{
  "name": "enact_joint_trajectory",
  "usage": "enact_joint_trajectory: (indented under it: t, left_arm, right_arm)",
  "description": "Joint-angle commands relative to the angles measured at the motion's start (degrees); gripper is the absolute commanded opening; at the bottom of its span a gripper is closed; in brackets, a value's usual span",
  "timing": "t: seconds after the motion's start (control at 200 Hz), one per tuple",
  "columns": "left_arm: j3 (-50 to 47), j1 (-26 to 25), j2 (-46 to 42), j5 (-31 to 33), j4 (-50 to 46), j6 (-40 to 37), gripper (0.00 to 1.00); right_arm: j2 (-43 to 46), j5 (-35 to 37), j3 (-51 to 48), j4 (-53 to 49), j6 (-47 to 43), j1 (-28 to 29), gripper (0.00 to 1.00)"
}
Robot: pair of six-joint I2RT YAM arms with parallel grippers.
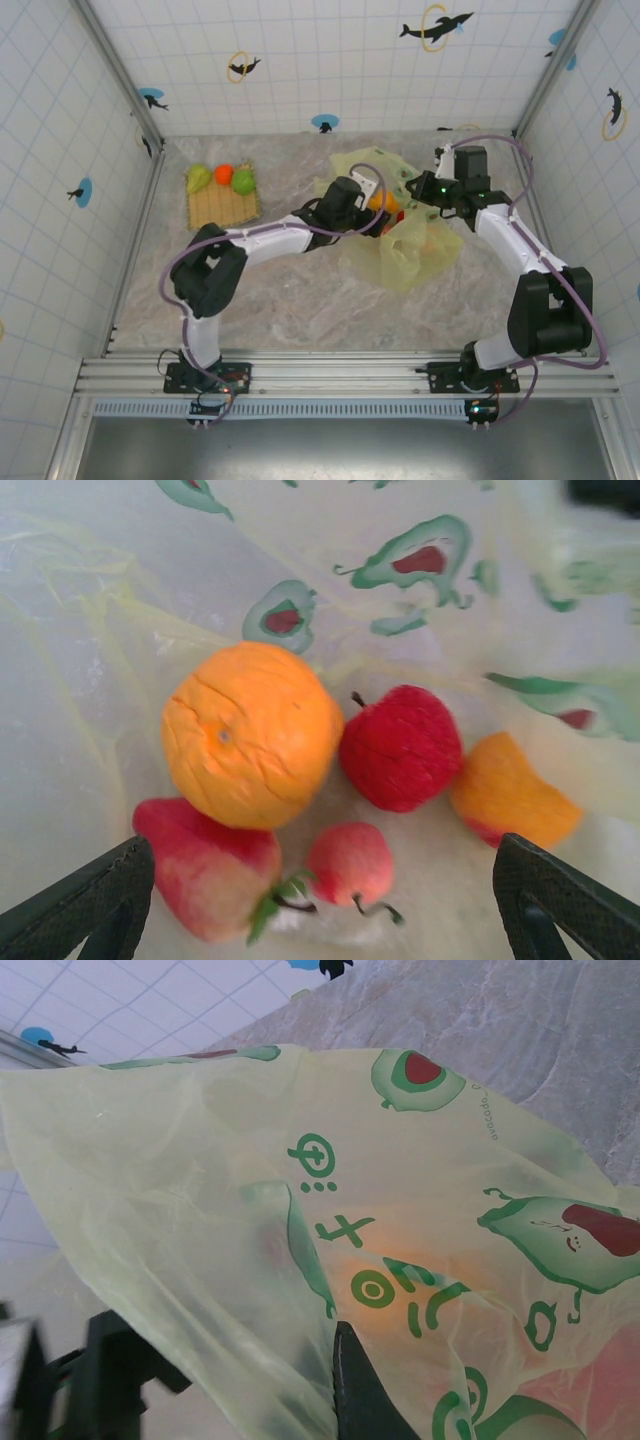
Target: Place the fruits into the plastic bag
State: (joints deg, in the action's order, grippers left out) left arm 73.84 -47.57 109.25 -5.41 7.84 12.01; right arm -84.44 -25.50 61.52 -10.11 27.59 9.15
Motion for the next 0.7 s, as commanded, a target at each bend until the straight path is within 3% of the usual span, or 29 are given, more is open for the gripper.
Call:
enact_joint_trajectory:
  t: [0.0,0.37,0.52,0.696]
  left_arm:
    - [-5.08,0.2,-5.83,-5.22,0.59,1.93,0.88]
    - [-16.43,0.2,-25.89,-20.03,-4.94,0.44,0.85]
    - [-16.14,1.59,-32.75,-18.72,-10.72,-1.85,0.86]
    - [-16.65,8.78,-40.13,-12.05,-10.95,2.3,0.86]
  right_arm:
    - [0.25,0.1,-0.59,0.12,-0.78,-0.53,0.0]
    - [-0.63,-0.59,-1.03,1.42,-0.07,-0.72,0.0]
    - [-0.24,-0.44,-1.39,1.59,-0.17,-0.72,0.0]
    - [-0.04,-0.69,-1.75,1.84,-0.18,-0.72,0.0]
